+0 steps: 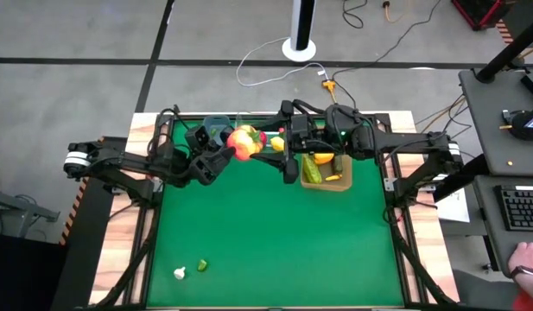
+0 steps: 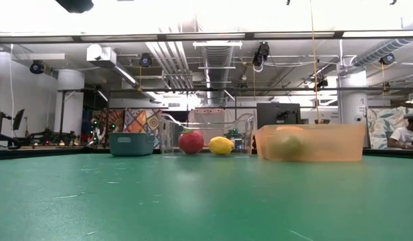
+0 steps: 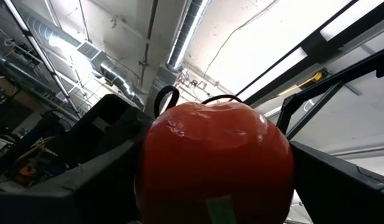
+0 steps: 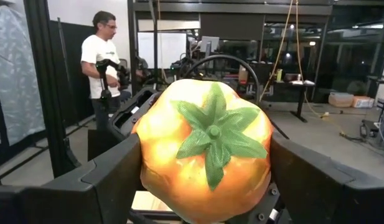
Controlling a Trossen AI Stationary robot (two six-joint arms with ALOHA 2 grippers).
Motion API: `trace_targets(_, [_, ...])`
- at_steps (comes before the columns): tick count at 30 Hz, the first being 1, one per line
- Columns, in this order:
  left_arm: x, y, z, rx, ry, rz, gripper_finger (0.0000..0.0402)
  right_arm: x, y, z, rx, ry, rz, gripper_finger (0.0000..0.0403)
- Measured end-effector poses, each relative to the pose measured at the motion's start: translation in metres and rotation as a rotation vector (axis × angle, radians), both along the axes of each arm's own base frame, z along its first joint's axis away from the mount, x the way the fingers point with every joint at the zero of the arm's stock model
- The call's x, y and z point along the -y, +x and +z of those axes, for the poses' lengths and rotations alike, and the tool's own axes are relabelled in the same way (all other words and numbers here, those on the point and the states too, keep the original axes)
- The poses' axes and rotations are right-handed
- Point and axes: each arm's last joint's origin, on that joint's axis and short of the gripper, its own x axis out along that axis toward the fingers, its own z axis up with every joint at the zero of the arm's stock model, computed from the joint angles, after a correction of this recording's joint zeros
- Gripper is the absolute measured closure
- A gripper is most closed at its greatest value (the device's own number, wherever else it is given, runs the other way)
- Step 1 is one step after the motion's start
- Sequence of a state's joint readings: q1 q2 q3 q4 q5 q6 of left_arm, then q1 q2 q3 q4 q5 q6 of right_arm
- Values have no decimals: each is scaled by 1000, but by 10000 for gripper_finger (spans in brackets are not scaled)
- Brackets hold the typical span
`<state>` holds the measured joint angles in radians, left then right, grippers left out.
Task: Sort produce into baskets
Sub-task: Put the orange tomato into the transparent bin
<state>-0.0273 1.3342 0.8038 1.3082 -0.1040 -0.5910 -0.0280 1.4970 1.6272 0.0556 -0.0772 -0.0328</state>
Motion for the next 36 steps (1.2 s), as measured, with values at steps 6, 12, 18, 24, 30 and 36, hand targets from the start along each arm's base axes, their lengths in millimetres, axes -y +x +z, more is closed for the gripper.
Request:
trace_targets(6, [-2,-3,-8,-26,11,25,23,3,-6,3,-9,0,-13,96])
trace_targets(12, [-3,-2,-15,-63,21,39,23,10,-14,5,-37,27,-44,96])
trace_targets(18, [-3,0,-19,-123,19,40,24,12,-16,4,-73,31,-69,96])
trace_targets(24, [0,6,-29,-305,61,-55,24,35,-28,1,-165,61,-247,96])
trace_targets(30, [4,11,-45,-487,5,-263,24,82,-30,-35,-438,176,-428,96])
trace_targets(36, [5,13,-61,-684,-131,-365,25,131,-18,-93,-723,264,-559,96])
